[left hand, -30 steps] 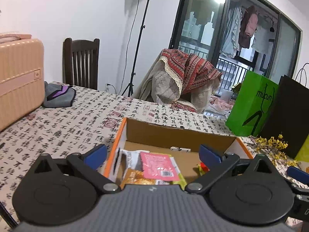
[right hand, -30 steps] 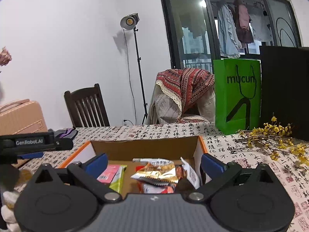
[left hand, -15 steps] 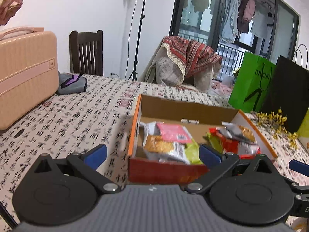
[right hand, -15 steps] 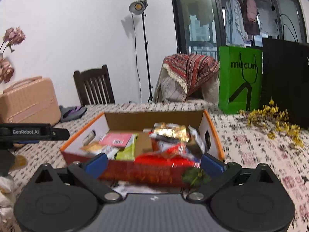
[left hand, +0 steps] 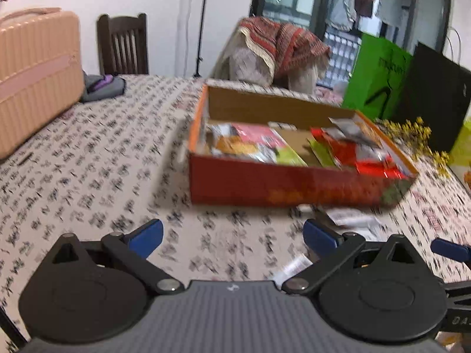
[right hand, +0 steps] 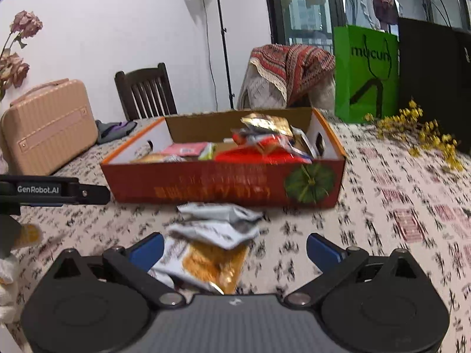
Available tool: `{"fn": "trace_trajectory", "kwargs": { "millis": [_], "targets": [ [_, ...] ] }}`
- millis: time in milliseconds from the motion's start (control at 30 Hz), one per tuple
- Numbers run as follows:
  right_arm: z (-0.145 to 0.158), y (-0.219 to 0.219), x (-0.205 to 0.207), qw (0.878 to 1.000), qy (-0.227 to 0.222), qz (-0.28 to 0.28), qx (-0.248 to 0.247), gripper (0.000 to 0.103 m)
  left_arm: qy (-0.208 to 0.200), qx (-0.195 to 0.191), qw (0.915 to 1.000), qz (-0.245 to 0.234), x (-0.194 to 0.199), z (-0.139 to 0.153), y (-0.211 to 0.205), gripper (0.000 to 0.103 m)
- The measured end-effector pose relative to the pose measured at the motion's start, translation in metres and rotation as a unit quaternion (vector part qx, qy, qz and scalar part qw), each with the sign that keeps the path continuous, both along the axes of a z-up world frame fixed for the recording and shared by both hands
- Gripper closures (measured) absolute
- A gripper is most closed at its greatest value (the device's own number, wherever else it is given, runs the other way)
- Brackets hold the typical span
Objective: Organize snacks
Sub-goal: 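Move both grippers back to the pile and grasp a white sachet with the left gripper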
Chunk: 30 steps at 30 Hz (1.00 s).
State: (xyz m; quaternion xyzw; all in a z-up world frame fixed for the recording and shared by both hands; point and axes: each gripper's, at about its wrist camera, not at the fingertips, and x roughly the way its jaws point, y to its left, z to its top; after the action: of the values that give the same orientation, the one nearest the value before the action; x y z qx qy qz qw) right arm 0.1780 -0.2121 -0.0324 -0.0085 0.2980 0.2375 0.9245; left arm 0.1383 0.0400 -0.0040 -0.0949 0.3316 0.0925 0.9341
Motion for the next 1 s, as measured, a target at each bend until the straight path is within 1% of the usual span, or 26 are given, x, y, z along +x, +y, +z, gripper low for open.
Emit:
{"fn": "trace_trajectory", "kwargs": {
  "millis": [67,167,333,467,567,700,833,933,1000],
  "targets": [
    [-0.004,-0.007,-0.002,1.0,0.004,-0.011,-0.005,0.0,0.011,-0.001,0.9998,-0.014,0.0,-0.005,-0.013,0.0],
    [-0.007,-0.021,-0.003,0.999,0.004,-0.043,-0.011,0.0,0.012,0.006,0.9992,-0.039,-0.002,-0.011,-0.035,0.0],
    [-0.007,-0.05,0.0,0.996,0.006,-0.089,-0.004,0.0,0.019,0.05,0.9958,-0.074,0.001,-0.021,-0.075,0.0],
    [-0.009,-0.059,-0.002,0.995,0.01,-0.096,0.002,0.0,0.031,0.098,0.9914,-0.082,0.007,-0.033,-0.097,0.0],
    [-0.011,-0.06,-0.004,0.996,0.01,-0.094,0.009,0.0,0.045,0.108,0.9898,-0.081,0.007,-0.041,-0.095,0.0],
    [-0.012,-0.06,-0.005,0.996,0.01,-0.091,0.014,0.0,0.052,0.11,0.9905,-0.064,0.003,-0.046,-0.078,0.0],
    [-0.013,-0.059,-0.005,0.996,0.013,-0.089,0.016,0.0,0.058,0.094,0.993,-0.043,-0.005,-0.044,-0.054,0.0],
    [-0.014,-0.058,-0.005,0.996,0.014,-0.086,0.018,0.0,0.066,0.065,0.9952,-0.033,-0.008,-0.043,-0.039,0.0],
    [-0.014,-0.056,-0.006,0.996,0.014,-0.082,0.019,0.0,0.065,0.034,0.9969,-0.028,-0.01,-0.04,-0.031,0.0]
  ]
}}
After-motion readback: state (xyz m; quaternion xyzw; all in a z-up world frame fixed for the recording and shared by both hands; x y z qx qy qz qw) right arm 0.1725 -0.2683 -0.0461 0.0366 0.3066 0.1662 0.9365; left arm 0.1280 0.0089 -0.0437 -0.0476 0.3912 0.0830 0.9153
